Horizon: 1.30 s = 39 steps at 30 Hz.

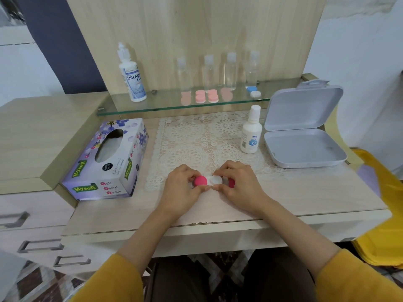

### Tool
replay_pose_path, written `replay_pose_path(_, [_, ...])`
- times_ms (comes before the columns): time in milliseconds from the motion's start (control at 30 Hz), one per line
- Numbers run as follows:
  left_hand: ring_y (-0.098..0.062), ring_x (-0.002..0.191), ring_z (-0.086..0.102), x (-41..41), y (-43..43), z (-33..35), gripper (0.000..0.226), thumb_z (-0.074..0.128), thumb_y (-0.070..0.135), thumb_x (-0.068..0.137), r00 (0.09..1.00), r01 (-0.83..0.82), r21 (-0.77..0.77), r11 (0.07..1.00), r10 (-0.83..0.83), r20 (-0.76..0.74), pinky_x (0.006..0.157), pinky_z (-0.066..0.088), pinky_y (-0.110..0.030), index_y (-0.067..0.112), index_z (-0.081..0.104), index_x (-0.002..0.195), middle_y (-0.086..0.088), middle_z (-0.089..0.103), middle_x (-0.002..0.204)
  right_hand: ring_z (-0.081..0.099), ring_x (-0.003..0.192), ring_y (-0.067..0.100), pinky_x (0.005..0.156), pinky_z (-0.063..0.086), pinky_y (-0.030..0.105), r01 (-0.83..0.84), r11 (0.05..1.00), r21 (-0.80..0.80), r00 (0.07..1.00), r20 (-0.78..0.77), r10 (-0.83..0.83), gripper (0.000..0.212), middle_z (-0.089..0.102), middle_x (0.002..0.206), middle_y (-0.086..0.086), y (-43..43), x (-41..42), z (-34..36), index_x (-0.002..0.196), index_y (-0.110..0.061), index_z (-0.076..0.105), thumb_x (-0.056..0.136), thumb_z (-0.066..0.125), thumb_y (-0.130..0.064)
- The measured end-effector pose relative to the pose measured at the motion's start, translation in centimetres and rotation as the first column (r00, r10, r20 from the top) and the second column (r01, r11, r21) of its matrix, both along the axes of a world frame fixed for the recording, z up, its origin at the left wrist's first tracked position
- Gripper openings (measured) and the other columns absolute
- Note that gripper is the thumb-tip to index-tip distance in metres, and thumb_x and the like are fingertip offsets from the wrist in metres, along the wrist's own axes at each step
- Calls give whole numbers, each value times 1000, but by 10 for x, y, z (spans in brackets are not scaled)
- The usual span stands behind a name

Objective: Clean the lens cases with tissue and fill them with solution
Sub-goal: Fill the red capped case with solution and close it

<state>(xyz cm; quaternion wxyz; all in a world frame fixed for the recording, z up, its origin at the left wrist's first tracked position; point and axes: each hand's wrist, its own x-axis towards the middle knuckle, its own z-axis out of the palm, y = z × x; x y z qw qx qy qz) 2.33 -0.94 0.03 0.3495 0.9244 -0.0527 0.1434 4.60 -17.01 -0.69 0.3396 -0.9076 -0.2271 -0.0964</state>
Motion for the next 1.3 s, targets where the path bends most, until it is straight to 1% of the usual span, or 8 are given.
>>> replay_pose_path(200, [1, 70, 49, -2, 1, 0, 29, 83, 25, 63, 1000, -22, -62, 998, 22, 6, 67, 37, -3, 10, 70, 85, 3, 58, 81, 48, 90, 15, 82, 34, 32, -10, 992, -122, 1000, -17, 8, 32, 58, 98, -7, -3, 0, 9, 107, -21, 68, 79, 63, -37])
replay_pose_path(267, [1, 71, 50, -3, 2, -1, 29, 83, 24, 63, 1000, -27, -81, 996, 27, 2, 68, 37, -4, 11, 70, 86, 2, 58, 82, 46, 102, 15, 86, 33, 27, -11, 987, -159, 998, -56, 2, 46, 54, 110, -6, -8, 0, 15, 123, -21, 58, 80, 65, -36])
replay_pose_path(367, [0, 74, 51, -5, 3, -4, 32, 83, 23, 63, 1000, -8, -109, 994, 10, 13, 72, 38, -4, 12, 70, 90, 2, 59, 85, 41, 99, 7, 82, 32, 21, -2, 979, -202, 993, -116, -22, 64, 46, 114, -8, -21, -2, 21, 136, -23, 42, 78, 66, -39])
replay_pose_path(533, [2, 82, 54, -8, 7, -7, 46, 81, 22, 66, 999, 31, -159, 987, -32, -1, 78, 38, -1, 10, 66, 108, 2, 58, 93, 47, 88, 15, 77, 34, 21, -41, 979, -201, 989, -146, 12, 30, 46, 96, -4, -34, -6, 19, 109, -18, 65, 79, 68, -22])
replay_pose_path(600, [5, 81, 53, -8, 8, -7, 44, 79, 19, 69, 999, 46, -170, 984, -46, 2, 80, 37, 0, 9, 65, 110, 2, 59, 94, 43, 84, 13, 75, 32, 21, -58, 972, -227, 989, -149, 24, 23, 43, 92, -4, -35, -7, 19, 104, -15, 65, 82, 65, -19])
replay_pose_path(833, [-6, 83, 56, -8, 10, -8, 32, 76, 16, 73, 998, 63, -113, 992, -59, 37, 83, 39, -8, 14, 69, 105, 4, 59, 93, 43, 77, 11, 76, 34, 19, -82, 983, -162, 994, -90, 68, 24, 43, 94, -2, -25, -1, 30, 108, -10, 64, 84, 60, -9])
replay_pose_path(1067, [-6, 84, 57, -6, 10, -9, 32, 77, 18, 72, 998, 53, -133, 990, -50, 24, 78, 37, -3, 15, 70, 104, 2, 61, 94, 41, 82, 10, 74, 31, 16, -188, 954, -234, 979, -125, 162, 33, 52, 106, 6, -3, 8, 39, 117, -11, 62, 84, 58, -4])
replay_pose_path(1300, [-10, 87, 57, -5, 10, -8, 30, 75, 17, 74, 998, 64, -150, 987, -65, -4, 77, 38, -5, 15, 70, 103, 1, 61, 96, 41, 76, 15, 64, 30, 24, -231, 898, -374, 973, -112, 203, 23, 49, 85, 7, 5, 9, 43, 102, -8, 69, 84, 55, -8])
